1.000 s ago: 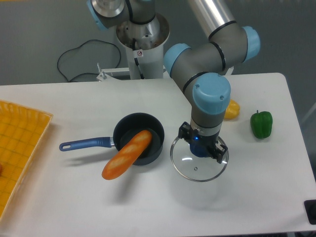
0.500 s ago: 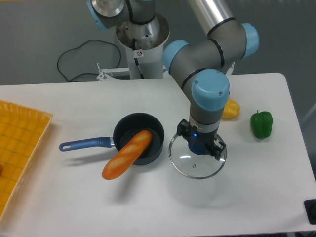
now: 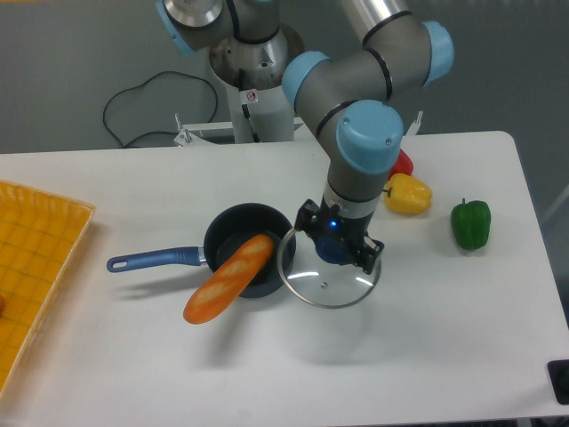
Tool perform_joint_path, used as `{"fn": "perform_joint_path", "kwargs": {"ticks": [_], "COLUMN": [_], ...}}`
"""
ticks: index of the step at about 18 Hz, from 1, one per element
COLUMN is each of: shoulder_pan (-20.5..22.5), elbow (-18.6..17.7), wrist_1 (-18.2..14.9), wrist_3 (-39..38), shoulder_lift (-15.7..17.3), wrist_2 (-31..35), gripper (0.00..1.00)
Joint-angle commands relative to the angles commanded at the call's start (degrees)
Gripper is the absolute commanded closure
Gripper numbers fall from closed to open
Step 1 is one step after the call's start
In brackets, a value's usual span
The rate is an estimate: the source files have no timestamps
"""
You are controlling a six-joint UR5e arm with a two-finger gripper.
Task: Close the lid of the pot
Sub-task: 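Carry the glass lid over the dark blue saucepan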
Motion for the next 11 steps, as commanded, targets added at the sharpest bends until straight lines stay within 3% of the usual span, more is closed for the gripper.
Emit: {"fn": "perform_joint_path", "kwargs": {"ticks": [4,8,11], "shoulder_pan": [-0.6,-0.7,-0.9], "elbow": [-3.4,-7.4,-9.3], "wrist_1": [0.3,4.7,5.3], "wrist_3": [-1.2,-5.4,-6.4], "shoulder_lift": [1.7,4.6,7.0], "wrist_2": [-1.7,-4.4,-5.5], "gripper": [0.59,0.59,0.59]}}
